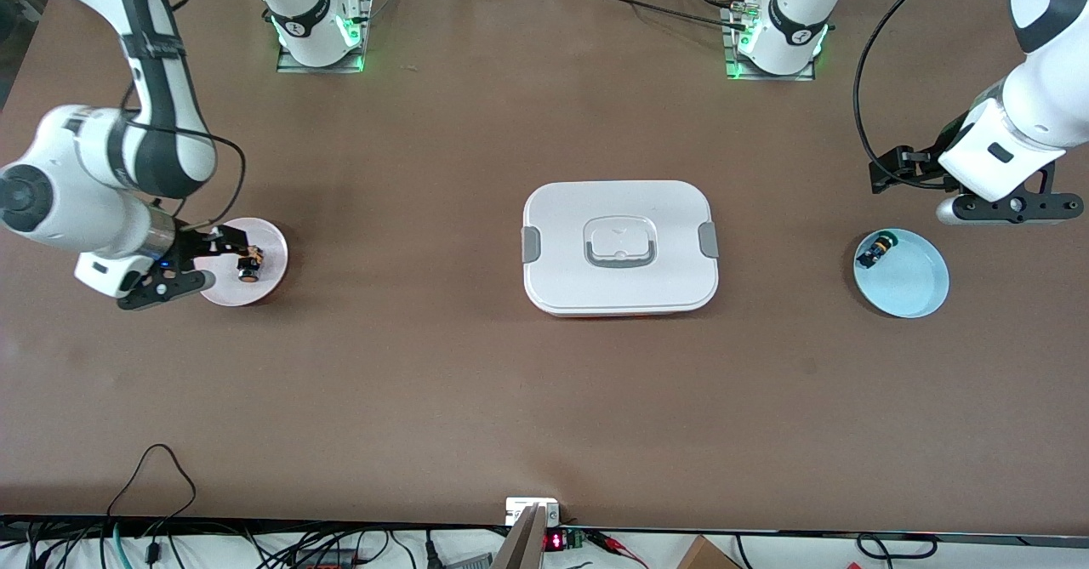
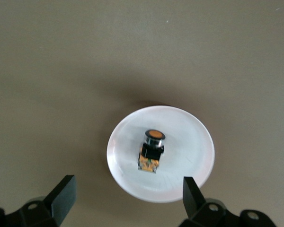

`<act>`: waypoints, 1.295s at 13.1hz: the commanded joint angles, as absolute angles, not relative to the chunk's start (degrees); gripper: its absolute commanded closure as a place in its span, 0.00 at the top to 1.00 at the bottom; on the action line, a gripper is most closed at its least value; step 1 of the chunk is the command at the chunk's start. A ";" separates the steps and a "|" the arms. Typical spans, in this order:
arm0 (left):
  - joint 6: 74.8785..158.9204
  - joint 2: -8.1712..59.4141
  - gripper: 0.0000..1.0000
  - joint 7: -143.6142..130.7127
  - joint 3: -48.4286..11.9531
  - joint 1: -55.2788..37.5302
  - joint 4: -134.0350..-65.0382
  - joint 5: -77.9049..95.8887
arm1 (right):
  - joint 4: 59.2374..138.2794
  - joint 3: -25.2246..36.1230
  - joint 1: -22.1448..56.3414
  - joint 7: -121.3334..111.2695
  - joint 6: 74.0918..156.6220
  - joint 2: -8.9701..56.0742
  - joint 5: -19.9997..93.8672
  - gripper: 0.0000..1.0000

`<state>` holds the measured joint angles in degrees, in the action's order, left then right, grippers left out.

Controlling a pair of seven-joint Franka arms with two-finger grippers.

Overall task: Transfer orange switch to right arm and place
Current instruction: 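Open the right gripper and lift it off the switch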

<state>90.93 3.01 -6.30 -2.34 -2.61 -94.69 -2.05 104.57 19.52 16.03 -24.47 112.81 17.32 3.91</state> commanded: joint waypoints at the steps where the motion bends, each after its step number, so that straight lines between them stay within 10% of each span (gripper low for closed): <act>1: 90.97 2.99 1.00 -6.68 -2.81 -2.11 -93.96 -1.49 | 96.53 18.81 16.87 -22.60 100.94 15.92 1.94 1.00; 8: 90.79 2.99 1.00 -6.68 -2.90 -2.37 -93.95 -1.49 | 80.96 19.25 18.98 -20.40 84.56 14.33 -0.09 1.00; 17: 90.79 2.99 1.00 -6.68 -2.90 -2.37 -93.87 -1.49 | 76.73 18.90 20.57 -20.21 82.71 14.06 -0.09 1.00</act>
